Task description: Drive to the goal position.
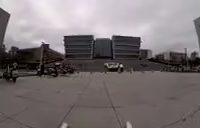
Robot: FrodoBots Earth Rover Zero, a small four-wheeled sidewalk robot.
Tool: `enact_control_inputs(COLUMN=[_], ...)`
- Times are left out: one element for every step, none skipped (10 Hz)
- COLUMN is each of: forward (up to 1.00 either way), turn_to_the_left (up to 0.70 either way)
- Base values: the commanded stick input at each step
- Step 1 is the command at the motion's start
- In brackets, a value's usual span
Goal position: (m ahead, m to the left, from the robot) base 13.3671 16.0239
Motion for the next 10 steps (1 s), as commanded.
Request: enact_control_inputs(forward=[0.70, 0.70, 0.70, 0.70, 0.70, 0.70, 0.70, 0.70, 0.70, 0.70], turn_to_the_left=[0.00, 0.00, 0.00, 0.00, 0.00, 0.00, 0.00, 0.00, 0.00, 0.00])
